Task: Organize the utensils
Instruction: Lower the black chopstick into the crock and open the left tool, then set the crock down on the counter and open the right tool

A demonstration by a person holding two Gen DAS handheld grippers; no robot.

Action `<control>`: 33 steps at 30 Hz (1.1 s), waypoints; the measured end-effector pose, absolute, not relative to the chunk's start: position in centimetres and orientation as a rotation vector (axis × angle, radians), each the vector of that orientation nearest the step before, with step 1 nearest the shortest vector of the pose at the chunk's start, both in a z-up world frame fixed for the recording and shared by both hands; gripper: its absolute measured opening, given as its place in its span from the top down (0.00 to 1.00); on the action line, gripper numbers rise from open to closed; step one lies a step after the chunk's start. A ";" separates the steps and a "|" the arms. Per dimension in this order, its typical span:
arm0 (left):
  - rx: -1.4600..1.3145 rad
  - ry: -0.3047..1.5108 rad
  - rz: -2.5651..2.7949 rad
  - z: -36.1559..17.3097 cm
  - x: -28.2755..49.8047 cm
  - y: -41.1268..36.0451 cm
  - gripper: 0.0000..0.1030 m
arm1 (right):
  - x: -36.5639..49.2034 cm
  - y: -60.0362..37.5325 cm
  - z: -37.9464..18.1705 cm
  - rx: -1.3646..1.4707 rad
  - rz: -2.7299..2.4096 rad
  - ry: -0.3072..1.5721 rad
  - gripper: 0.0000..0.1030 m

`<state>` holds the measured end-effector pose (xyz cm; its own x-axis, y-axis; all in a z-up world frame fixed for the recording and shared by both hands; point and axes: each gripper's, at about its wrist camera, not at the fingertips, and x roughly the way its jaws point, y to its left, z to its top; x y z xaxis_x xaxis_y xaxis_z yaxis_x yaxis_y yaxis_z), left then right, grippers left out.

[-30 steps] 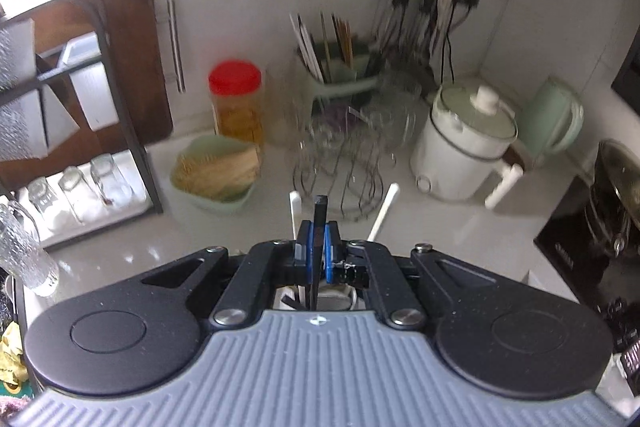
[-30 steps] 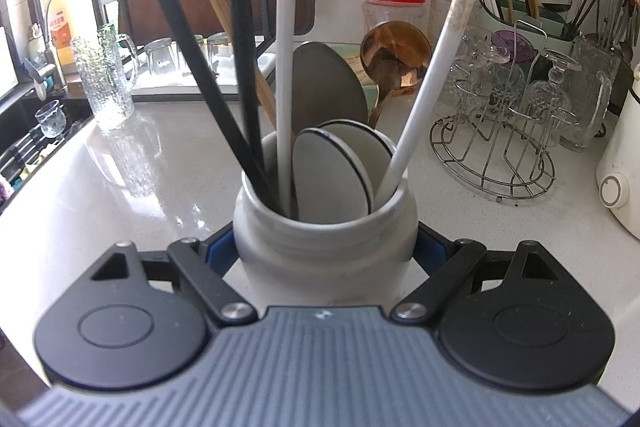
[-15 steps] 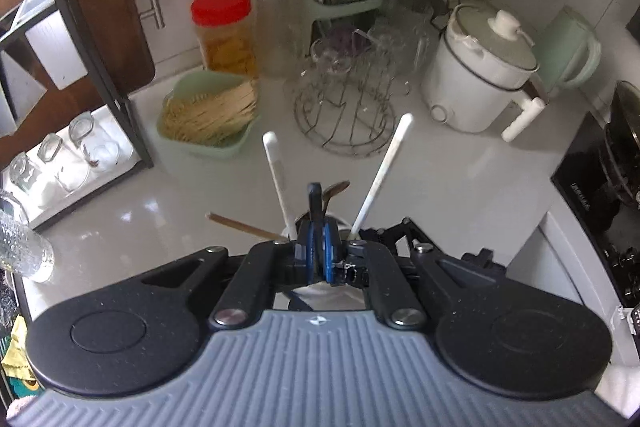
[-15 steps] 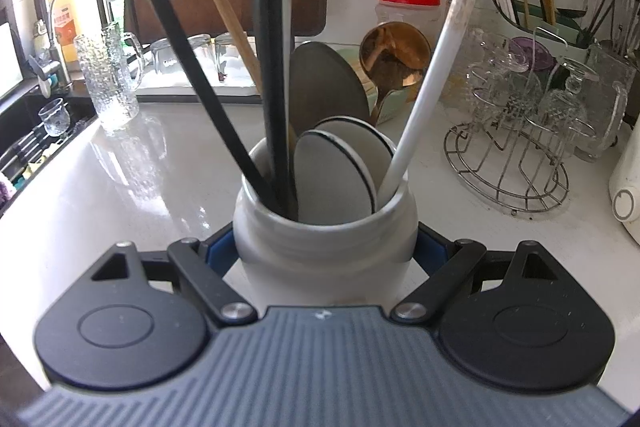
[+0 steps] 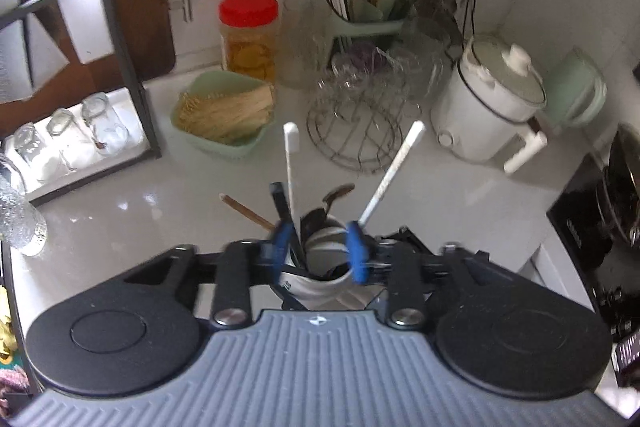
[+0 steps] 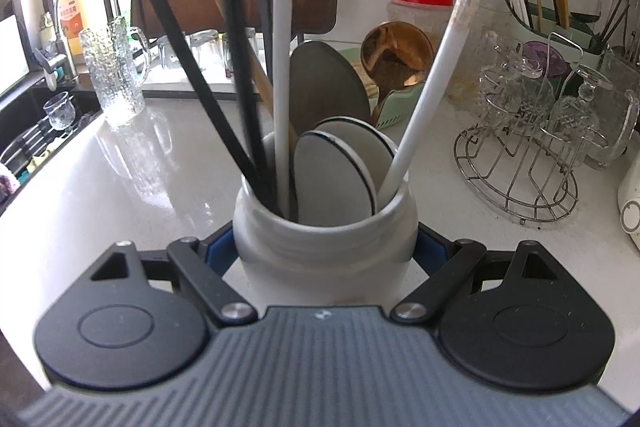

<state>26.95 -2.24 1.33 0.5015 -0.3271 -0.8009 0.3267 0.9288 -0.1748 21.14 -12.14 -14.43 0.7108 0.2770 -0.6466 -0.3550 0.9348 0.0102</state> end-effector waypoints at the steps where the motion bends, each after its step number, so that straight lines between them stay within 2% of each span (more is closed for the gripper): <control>1: -0.004 0.949 -0.381 1.6 26.6 -2.1 0.54 | 21.2 -12.2 -14.4 -0.117 0.351 0.697 0.12; 4: -0.036 0.916 -0.361 2.1 25.6 -1.4 0.46 | 21.1 -12.2 -14.5 -0.109 0.351 0.695 0.12; 6: -0.045 0.886 -0.331 2.5 24.8 -0.9 0.35 | 21.1 -12.4 -14.4 -0.095 0.352 0.701 0.12; 8: -0.044 0.842 -0.261 3.0 24.0 -0.3 0.33 | 21.2 -12.5 -14.4 -0.090 0.354 0.705 0.12; 12: -0.110 0.791 -0.187 3.6 22.3 1.3 0.21 | 21.4 -12.7 -14.2 -0.077 0.362 0.716 0.12; 14: -0.125 0.775 -0.153 3.7 21.3 1.9 0.19 | 21.5 -13.1 -14.1 -0.057 0.377 0.727 0.10; 15: -0.132 0.772 -0.137 3.7 21.0 2.3 0.18 | 21.5 -13.2 -14.0 -0.046 0.386 0.733 0.01; 23: -0.158 0.741 -0.025 4.4 18.0 4.5 0.12 | 19.9 -14.3 -11.0 -0.041 0.433 0.694 0.00; 33: -0.156 0.690 0.003 6.0 14.0 4.8 0.08 | 16.1 -17.8 -2.4 0.053 0.404 0.607 0.00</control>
